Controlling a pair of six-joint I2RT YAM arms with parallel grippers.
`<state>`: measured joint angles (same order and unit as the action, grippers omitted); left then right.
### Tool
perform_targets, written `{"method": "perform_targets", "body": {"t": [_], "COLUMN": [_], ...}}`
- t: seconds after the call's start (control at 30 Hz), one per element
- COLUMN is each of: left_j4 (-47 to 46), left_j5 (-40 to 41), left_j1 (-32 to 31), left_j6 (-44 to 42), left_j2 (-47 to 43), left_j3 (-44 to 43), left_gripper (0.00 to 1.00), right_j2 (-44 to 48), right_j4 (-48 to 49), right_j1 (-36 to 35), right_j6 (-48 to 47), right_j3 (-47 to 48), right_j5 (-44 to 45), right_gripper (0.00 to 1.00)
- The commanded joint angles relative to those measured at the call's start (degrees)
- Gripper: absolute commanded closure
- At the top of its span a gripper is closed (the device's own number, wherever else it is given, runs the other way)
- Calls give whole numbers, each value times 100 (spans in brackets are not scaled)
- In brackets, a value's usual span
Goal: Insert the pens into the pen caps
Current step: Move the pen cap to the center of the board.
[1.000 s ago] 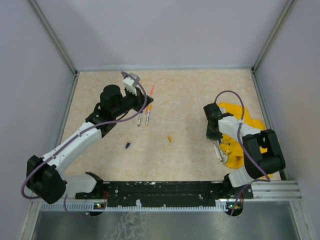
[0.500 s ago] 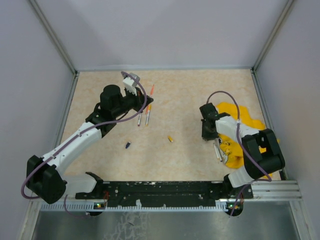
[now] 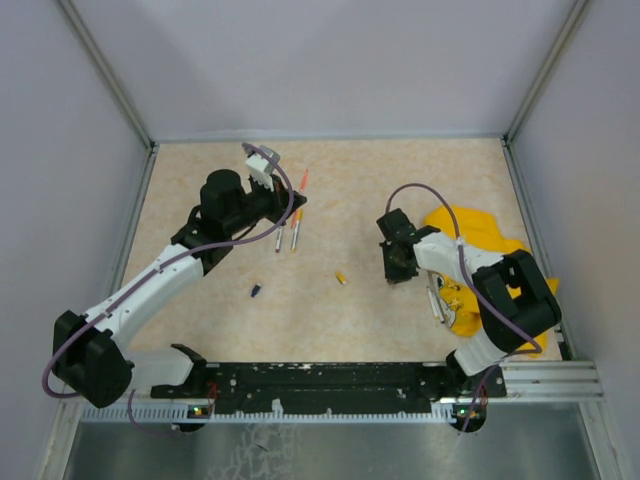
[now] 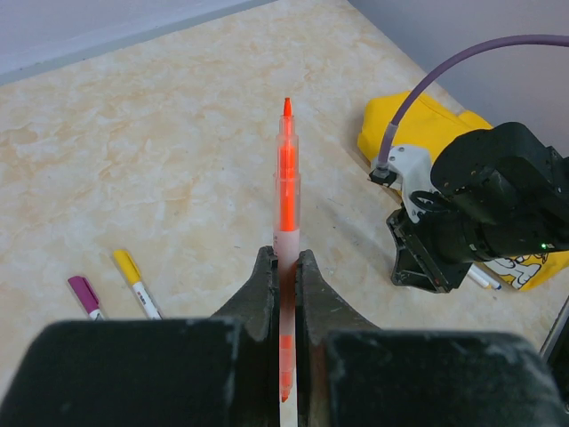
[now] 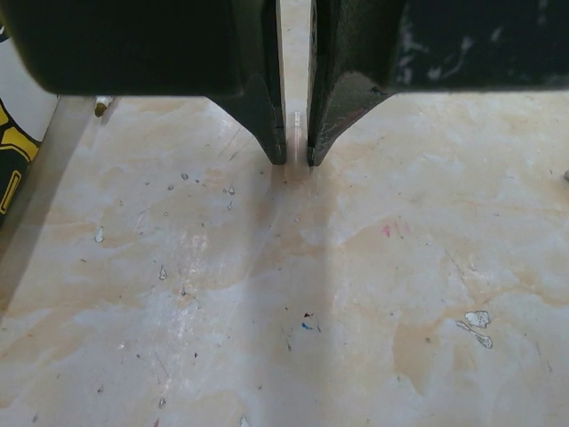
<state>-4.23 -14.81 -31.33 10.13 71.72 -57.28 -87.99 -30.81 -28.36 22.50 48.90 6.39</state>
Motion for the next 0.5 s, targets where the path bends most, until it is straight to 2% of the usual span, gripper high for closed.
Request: {"method": "perform_targets", "body": {"t": [0.0, 0.47], "left_j4": [-101, -109], "left_j5": [14, -6], "left_j1": [38, 32], "left_j6": [-112, -108], "left_j2": [-98, -88], "left_j3": [32, 24], "left_gripper": [100, 100], "right_j2": [-166, -381], "right_j4": [-30, -364], "right_j1": [-88, -190], "right_j6": [-55, -105], "right_j3": [294, 425], "right_j5": [115, 175], "right_gripper": [92, 79]}}
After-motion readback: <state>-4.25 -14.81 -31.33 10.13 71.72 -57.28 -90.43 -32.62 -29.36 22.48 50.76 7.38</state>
